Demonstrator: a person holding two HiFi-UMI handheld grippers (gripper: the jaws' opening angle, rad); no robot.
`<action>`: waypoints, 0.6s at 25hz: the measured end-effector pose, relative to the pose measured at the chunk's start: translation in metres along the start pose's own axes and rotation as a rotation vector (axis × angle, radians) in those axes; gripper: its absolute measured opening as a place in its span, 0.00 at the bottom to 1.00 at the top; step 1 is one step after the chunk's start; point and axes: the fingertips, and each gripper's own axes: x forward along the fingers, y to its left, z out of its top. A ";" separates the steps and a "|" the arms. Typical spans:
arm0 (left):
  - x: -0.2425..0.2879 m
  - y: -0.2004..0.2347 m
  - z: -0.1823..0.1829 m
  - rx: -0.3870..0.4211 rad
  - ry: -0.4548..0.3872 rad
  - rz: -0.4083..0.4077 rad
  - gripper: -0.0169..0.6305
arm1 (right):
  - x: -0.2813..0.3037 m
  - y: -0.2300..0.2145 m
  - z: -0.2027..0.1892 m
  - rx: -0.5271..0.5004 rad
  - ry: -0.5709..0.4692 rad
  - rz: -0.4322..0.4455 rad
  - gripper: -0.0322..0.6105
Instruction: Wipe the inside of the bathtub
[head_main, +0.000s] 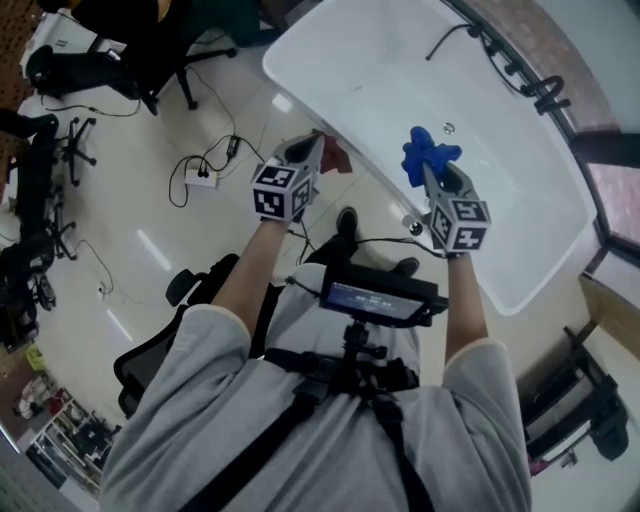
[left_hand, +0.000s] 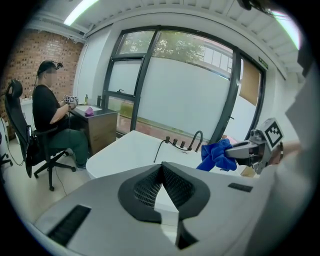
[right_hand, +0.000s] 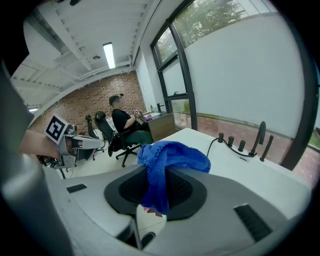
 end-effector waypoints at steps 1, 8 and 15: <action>0.002 0.000 0.002 0.005 0.003 -0.006 0.03 | 0.004 0.000 0.004 -0.008 0.002 0.000 0.20; 0.022 0.035 0.022 0.017 0.015 -0.007 0.03 | 0.053 0.010 0.032 -0.044 0.030 0.027 0.20; 0.035 0.056 0.045 0.008 -0.001 0.039 0.03 | 0.093 0.006 0.059 -0.096 0.057 0.094 0.20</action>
